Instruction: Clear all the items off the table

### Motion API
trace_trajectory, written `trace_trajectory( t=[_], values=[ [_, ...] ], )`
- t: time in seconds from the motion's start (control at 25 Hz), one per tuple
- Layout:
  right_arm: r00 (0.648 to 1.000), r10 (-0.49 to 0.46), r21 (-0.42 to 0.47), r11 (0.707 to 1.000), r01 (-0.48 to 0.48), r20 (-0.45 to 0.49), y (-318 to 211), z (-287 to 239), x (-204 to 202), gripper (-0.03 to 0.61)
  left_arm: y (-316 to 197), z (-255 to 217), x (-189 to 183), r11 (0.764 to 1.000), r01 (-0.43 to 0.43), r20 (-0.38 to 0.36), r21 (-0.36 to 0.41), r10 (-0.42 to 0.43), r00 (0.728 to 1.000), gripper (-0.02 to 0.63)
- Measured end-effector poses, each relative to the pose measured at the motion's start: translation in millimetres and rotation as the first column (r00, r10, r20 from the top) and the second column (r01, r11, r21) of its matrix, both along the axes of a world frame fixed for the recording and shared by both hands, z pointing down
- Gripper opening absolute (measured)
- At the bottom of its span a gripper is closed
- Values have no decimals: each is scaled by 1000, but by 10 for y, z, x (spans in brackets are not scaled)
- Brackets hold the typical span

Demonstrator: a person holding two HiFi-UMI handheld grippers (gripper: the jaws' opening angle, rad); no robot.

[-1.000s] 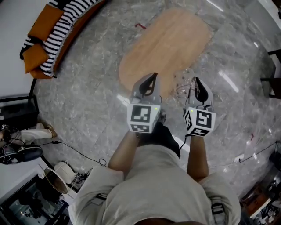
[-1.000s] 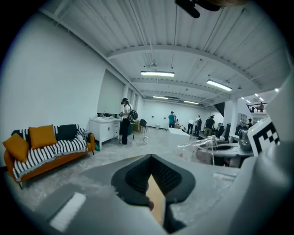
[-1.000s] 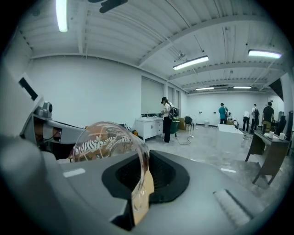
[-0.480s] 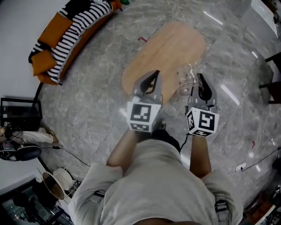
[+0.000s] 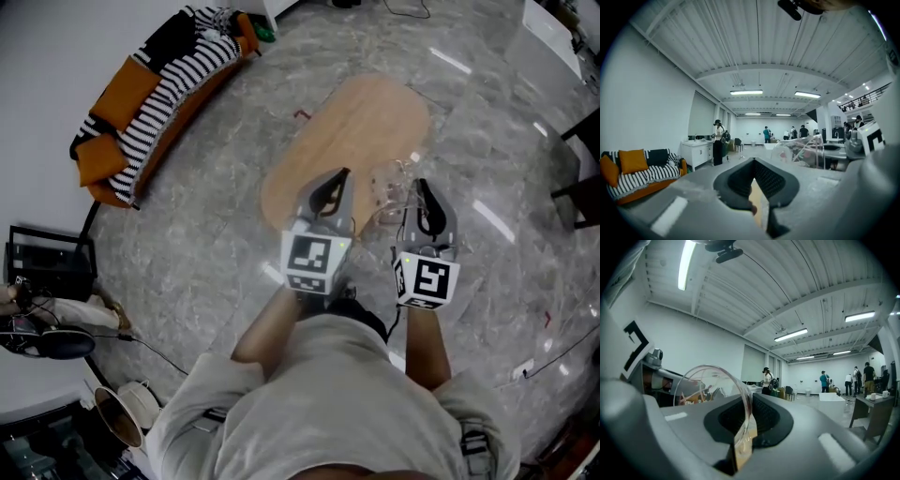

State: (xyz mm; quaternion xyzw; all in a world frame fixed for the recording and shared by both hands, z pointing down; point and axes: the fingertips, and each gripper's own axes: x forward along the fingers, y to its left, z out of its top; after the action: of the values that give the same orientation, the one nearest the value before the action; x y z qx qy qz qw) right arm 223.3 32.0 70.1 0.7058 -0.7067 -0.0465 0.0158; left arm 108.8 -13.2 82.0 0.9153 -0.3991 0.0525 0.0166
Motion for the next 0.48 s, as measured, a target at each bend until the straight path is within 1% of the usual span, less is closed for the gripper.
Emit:
trace_trajectory(
  t=[0.28, 0.48],
  values=[
    [996, 84, 10, 996, -84, 14, 216, 28, 373, 31, 150, 53, 321, 998, -60, 8, -1, 60, 998, 20],
    [995, 99, 16, 995, -99, 12, 289, 25, 427, 31, 206, 35, 411, 997, -77, 14, 8, 77, 997, 20]
  ],
)
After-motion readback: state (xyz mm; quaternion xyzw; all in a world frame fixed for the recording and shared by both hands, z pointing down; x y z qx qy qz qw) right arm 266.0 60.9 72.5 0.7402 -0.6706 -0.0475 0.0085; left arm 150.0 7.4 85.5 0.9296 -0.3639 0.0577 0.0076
